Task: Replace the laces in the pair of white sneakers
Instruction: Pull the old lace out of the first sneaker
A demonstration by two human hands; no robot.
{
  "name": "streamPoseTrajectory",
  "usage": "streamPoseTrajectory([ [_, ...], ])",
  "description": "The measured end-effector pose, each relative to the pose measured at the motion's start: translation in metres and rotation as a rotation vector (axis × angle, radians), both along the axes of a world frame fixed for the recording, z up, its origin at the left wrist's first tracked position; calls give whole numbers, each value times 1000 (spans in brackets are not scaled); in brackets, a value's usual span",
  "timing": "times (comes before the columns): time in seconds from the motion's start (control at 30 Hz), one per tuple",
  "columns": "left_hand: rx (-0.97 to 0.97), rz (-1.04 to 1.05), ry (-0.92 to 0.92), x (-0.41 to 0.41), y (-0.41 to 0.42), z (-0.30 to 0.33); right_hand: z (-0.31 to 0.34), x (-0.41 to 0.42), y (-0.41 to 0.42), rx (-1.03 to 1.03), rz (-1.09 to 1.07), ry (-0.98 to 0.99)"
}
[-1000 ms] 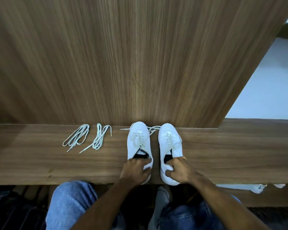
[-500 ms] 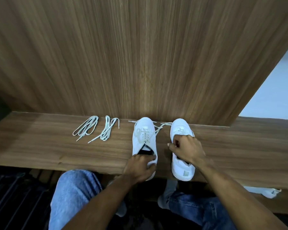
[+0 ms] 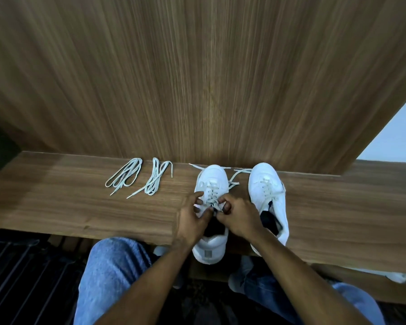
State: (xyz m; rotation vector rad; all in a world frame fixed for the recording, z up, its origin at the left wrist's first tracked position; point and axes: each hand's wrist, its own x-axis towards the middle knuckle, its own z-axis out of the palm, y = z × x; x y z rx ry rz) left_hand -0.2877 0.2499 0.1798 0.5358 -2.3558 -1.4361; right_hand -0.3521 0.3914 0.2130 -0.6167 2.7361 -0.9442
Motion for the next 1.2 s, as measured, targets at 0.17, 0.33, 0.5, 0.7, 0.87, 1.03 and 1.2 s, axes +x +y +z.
streamPoseTrajectory([
  [0.17, -20, 50, -59, -3, 3, -2, -3, -2, -10, -118, 31, -43],
  [0.33, 84, 207, -8, 3, 11, 1, 1, -3, -21, -126, 49, -2],
  [0.5, 56, 225, -51, 3, 12, 2, 18, -11, -26, -179, 107, -231],
  [0.7, 35, 247, -78, 1, 13, 4, 48, -20, -17, -537, 15, -784],
  [0.87, -2, 215, -79, 2, 13, 3, 109, -34, -5, -775, -12, -704],
  [1.03, -67, 117, -11, 0, 12, -2, 164, -54, 9, -985, -56, -492],
  [1.2, -115, 50, 21, -2, 11, -2, 161, -66, 19, -1046, -285, -238],
])
